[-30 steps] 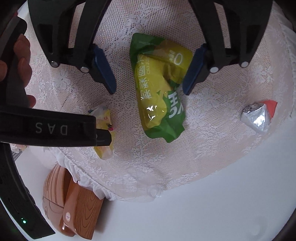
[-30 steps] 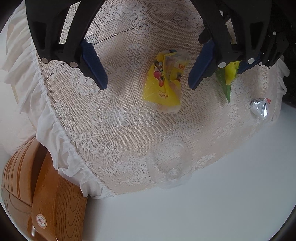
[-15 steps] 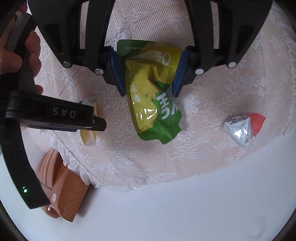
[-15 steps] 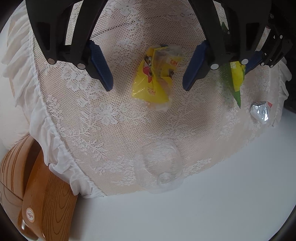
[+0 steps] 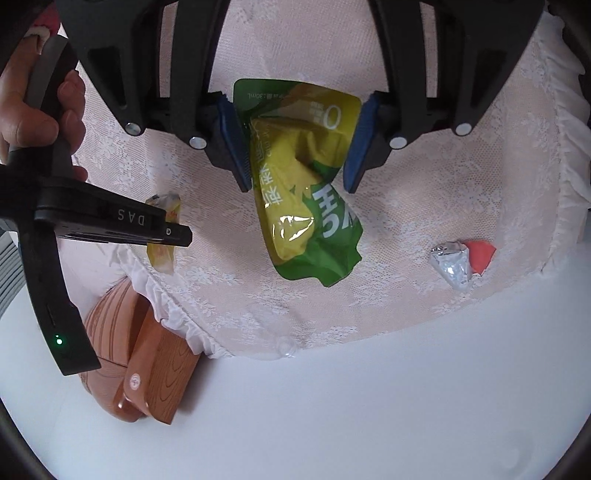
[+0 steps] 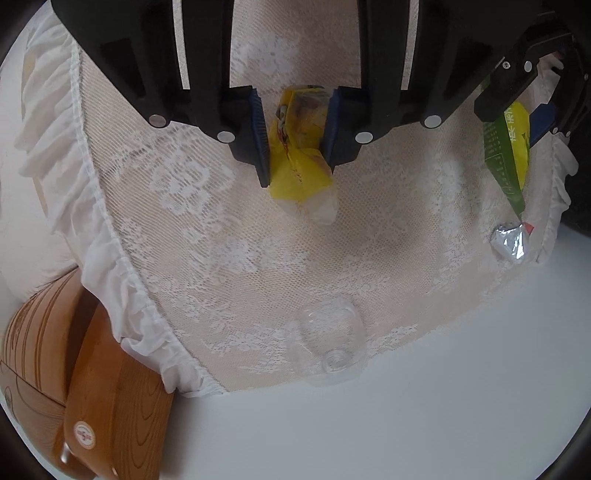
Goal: Collect trash
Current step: 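Carry the juice pouch and yellow wrapper toward the green wastebasket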
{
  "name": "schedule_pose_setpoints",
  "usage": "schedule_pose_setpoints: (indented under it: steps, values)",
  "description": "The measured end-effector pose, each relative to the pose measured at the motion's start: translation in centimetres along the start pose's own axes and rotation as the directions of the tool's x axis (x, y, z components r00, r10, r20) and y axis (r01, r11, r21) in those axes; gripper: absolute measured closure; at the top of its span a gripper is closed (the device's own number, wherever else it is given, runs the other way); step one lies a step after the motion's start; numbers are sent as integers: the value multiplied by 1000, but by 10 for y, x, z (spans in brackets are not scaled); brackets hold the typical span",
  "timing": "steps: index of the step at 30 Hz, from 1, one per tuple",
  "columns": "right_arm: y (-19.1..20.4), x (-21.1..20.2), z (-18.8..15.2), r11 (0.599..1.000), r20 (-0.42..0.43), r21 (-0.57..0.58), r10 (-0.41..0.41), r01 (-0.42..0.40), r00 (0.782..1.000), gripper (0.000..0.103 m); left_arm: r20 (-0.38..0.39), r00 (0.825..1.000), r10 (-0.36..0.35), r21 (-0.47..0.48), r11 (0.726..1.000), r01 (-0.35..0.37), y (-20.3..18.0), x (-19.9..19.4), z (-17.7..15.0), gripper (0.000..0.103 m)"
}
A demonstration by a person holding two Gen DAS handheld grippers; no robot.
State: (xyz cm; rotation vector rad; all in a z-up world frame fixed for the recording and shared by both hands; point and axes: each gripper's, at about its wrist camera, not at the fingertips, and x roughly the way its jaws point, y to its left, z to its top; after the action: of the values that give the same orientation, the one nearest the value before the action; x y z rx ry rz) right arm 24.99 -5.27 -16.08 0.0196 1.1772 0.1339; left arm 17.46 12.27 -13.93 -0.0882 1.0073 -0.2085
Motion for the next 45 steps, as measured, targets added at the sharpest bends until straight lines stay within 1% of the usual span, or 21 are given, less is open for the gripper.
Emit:
schedule_pose_setpoints:
  steps: [4, 6, 7, 10, 11, 12, 14, 16, 17, 20, 23, 26, 29, 31, 35, 38, 40, 43, 45]
  values:
    - [-21, -43, -30, 1000, 23, 27, -6, 5, 1000, 76, 3, 1000, -29, 58, 998, 29, -38, -24, -14, 53]
    - [-36, -71, -53, 999, 38, 40, -27, 26, 999, 76, -3, 999, -54, 94, 994, 54, -61, -37, -24, 53]
    - [-37, -79, -61, 998, 41, 44, -37, 35, 998, 76, -7, 998, -67, 113, 991, 67, -73, -43, -29, 53]
    - [-60, -113, -99, 995, 47, 70, -71, 68, 996, 76, -25, 995, -100, 165, 981, 103, -112, -59, -46, 53]
    - [-74, -129, -120, 992, 48, 91, -88, 83, 995, 76, -36, 993, -112, 181, 977, 117, -125, -63, -53, 53]
    - [-78, -135, -127, 991, 47, 101, -97, 92, 994, 76, -48, 991, -128, 197, 971, 135, -138, -67, -60, 53]
    - [-94, -155, -155, 985, 49, 130, -121, 114, 991, 76, -75, 984, -159, 225, 959, 172, -163, -75, -75, 53]
    - [-114, -177, -189, 975, 49, 172, -150, 140, 988, 76, -99, 977, -188, 263, 942, 208, -188, -82, -91, 53]
    - [-121, -183, -200, 972, 47, 185, -157, 146, 986, 76, -109, 974, -200, 288, 931, 224, -201, -85, -98, 53]
    - [-147, -206, -247, 951, 29, 249, -194, 180, 981, 76, -132, 965, -226, 365, 894, 259, -240, -95, -119, 53]
    - [-175, -222, -293, 916, -5, 345, -215, 203, 977, 76, -167, 951, -259, 428, 850, 307, -275, -104, -141, 53]
    - [-196, -231, -326, 879, -30, 431, -213, 205, 976, 76, -196, 937, -287, 486, 802, 348, -305, -112, -162, 53]
    - [-215, -238, -352, 844, -37, 496, -215, 205, 976, 76, -217, 927, -305, 531, 760, 374, -330, -117, -176, 53]
    - [-224, -243, -364, 830, -34, 518, -222, 207, 974, 76, -222, 924, -311, 558, 737, 382, -343, -122, -184, 53]
    - [-239, -250, -382, 803, -25, 556, -244, 216, 970, 75, -241, 915, -322, 589, 701, 402, -363, -125, -194, 53]
    - [-250, -253, -394, 784, -27, 583, -247, 216, 969, 75, -256, 912, -322, 608, 679, 410, -374, -127, -203, 53]
    - [-258, -255, -403, 770, -32, 602, -243, 213, 969, 75, -264, 910, -320, 616, 669, 414, -381, -126, -209, 53]
    - [-268, -258, -411, 755, -40, 620, -241, 213, 970, 75, -267, 914, -305, 630, 663, 405, -390, -121, -214, 53]
    - [-273, -260, -415, 748, -47, 627, -243, 218, 969, 75, -279, 914, -294, 645, 648, 405, -399, -113, -218, 53]
